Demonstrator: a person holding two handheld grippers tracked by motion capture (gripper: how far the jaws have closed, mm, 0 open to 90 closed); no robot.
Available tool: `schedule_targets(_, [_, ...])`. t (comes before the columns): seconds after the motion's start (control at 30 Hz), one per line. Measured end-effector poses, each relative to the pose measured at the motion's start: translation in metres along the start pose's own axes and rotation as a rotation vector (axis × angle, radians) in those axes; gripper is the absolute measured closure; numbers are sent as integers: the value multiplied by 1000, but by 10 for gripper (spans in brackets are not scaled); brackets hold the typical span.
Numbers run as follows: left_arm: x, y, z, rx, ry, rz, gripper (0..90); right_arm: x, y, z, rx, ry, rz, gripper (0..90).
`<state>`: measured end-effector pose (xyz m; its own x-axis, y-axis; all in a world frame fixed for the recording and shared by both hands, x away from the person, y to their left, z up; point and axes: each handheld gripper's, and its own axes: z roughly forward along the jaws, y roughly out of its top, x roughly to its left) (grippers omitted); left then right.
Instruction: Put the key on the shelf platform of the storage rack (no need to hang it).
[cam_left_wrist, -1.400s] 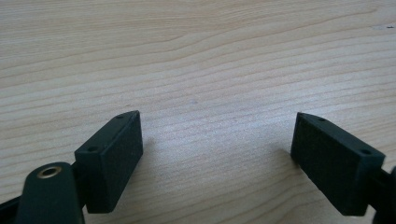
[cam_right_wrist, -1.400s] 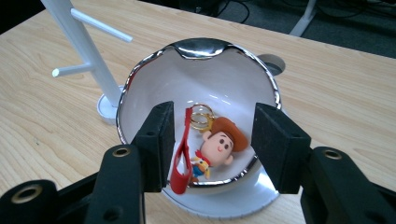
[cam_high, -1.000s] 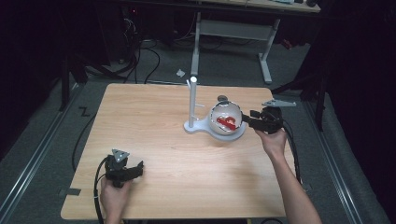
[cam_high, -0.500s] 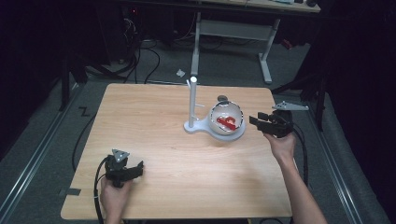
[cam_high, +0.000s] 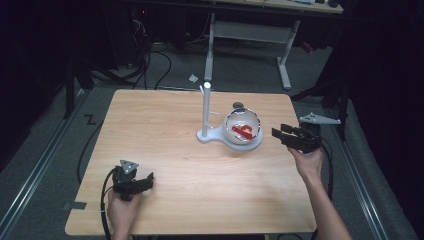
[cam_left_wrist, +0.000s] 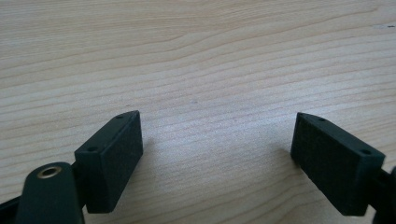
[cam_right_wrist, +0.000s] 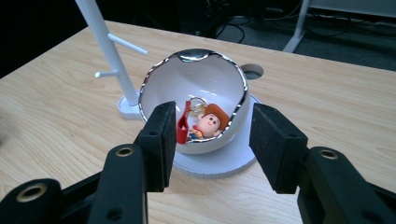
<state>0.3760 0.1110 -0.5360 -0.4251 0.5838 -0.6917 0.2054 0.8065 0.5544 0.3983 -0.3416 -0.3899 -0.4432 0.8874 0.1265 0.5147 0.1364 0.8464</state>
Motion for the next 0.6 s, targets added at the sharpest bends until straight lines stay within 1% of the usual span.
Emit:
schedule_targets(0.07, [0, 0, 1, 0, -4, 8, 172, -1, 1, -6, -16, 4, 11, 516])
schedule_targets(0.1, [-1, 0, 1, -1, 4, -9, 172, 0, 1, -9, -26, 3, 6, 516])
schedule_targets(0.13, [0, 0, 1, -1, -2, 6, 172, 2, 0, -11, -31, 3, 4, 516])
schedule_targets(0.2, [0, 0, 1, 0, -4, 7, 172, 4, -3, -16, -39, 10, 2, 516])
schedule_targets(0.27, [0, 0, 1, 0, -4, 6, 172, 5, -8, -19, -49, 18, 10, 516])
schedule_targets(0.3, [0, 0, 1, 0, -4, 7, 172, 5, -10, -20, -47, 17, 13, 516])
schedule_targets(0.4, [0, 0, 1, 0, -4, 8, 172, 4, -19, -28, -62, 12, 27, 516])
schedule_targets(0.5, [0, 0, 1, 0, -5, 9, 171, 4, -25, -35, -61, 5, 38, 511])
schedule_targets(0.6, [0, 0, 1, 0, -4, 8, 172, 6, -30, -42, -72, 4, 39, 509])
